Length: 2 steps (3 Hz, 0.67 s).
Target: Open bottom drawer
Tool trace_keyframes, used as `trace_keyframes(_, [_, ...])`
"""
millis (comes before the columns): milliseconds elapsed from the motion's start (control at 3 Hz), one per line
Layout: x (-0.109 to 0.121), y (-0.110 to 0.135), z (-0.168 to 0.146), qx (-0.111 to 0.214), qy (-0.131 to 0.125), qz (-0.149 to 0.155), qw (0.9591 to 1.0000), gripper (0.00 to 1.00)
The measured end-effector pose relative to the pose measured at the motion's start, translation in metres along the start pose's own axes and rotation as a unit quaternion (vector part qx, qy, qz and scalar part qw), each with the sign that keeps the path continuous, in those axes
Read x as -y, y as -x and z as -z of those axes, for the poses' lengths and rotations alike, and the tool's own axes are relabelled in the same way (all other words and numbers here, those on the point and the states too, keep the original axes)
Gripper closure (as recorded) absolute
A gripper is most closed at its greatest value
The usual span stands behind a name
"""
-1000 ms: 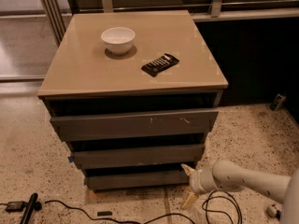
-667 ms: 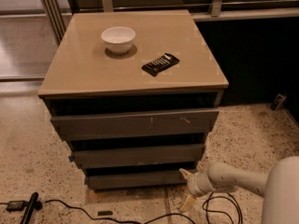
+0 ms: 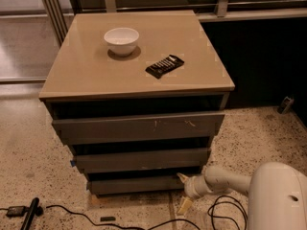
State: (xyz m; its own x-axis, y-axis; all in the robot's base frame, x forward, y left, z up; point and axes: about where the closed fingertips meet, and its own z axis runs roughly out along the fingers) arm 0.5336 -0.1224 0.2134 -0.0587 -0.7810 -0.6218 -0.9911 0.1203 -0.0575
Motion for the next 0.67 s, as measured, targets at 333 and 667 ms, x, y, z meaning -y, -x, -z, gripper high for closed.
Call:
trace_keyframes(333, [0.022,0.011,-0.014,0.011,-0.019,0.013,0.9997,0.0])
trace_keyframes(667, [0.037,0.016,-0.048,0.014,-0.01,0.021,0.9996,0.0])
